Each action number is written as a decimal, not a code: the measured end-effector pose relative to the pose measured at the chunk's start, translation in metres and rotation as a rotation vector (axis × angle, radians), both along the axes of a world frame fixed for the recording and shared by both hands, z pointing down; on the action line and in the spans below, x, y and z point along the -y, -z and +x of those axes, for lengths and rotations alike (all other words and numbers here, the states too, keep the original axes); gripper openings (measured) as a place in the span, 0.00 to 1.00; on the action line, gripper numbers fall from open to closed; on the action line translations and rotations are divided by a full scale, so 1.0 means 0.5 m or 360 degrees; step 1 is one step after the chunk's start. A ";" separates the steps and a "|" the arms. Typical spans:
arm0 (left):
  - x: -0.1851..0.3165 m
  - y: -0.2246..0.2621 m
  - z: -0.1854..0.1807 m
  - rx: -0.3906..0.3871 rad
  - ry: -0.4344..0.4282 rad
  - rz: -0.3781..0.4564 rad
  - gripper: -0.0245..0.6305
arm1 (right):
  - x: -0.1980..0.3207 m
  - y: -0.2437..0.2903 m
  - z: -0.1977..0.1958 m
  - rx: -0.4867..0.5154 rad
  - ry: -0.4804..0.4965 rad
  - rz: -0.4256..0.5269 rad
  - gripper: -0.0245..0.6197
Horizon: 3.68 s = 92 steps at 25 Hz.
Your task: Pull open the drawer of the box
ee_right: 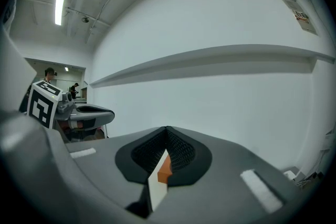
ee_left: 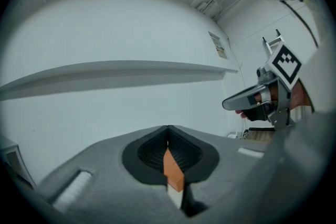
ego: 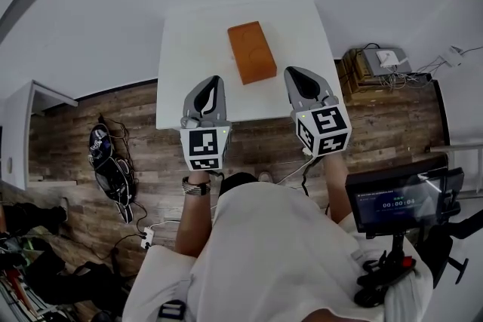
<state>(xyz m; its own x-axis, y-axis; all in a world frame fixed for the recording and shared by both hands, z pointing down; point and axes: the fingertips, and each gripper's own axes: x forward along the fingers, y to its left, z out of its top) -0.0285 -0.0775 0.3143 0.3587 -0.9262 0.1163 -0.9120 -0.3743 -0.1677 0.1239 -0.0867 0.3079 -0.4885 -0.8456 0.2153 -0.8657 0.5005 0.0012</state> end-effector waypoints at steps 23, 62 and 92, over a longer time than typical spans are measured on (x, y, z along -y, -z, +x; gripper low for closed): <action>0.059 -0.073 -0.080 -0.0046 -0.0147 -0.0181 0.05 | 0.051 -0.038 -0.089 -0.0028 -0.0089 -0.0091 0.08; 0.301 -0.313 -0.001 0.0046 -0.0544 -0.0424 0.14 | 0.311 -0.280 -0.047 -0.0113 -0.0163 -0.0478 0.20; 0.460 -0.656 0.038 0.0143 -0.0945 -0.0931 0.19 | 0.493 -0.571 -0.005 -0.0155 -0.0139 -0.0992 0.26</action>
<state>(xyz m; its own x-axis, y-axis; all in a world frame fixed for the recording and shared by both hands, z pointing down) -0.0096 -0.3074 0.6423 0.7343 -0.3676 0.5706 -0.5282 -0.8374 0.1403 0.1214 -0.3333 0.5936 -0.3769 -0.5832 0.7196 -0.9140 0.3602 -0.1867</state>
